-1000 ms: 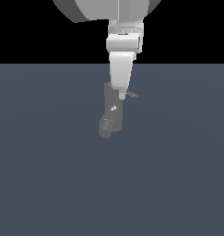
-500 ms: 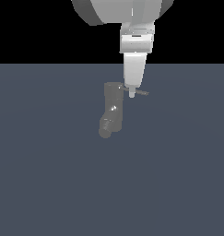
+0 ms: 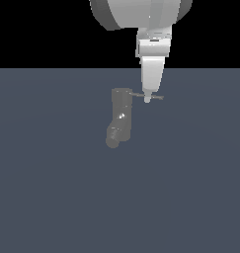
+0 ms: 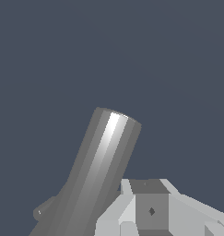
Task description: Turn on the faucet by rotating a designated handle.
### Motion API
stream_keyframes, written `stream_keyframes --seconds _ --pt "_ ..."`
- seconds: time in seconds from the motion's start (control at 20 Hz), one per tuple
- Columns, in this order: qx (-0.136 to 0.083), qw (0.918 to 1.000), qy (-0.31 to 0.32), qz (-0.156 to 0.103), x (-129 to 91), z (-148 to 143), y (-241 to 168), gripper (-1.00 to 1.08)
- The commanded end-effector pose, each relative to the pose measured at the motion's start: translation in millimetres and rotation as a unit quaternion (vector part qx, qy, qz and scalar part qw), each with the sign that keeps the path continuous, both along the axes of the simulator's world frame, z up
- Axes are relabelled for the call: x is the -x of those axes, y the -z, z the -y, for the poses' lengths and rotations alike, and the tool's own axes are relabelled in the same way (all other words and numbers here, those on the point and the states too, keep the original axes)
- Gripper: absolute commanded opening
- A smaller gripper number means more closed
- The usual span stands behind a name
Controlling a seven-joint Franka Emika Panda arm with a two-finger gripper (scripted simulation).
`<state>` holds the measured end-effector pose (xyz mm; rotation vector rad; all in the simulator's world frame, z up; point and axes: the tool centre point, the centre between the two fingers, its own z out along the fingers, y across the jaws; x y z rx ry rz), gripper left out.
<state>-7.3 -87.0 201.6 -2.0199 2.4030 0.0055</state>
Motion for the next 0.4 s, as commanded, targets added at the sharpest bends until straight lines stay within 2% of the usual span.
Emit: stream_keyframes --seconds 0.0,0.35 --pt "0.002 0.9999 0.012 0.000 -3.0 21.1 0.1 -1.00" --pt "0.002 0.9999 0.015 0.000 -13.4 39.0 0.1 -1.00"
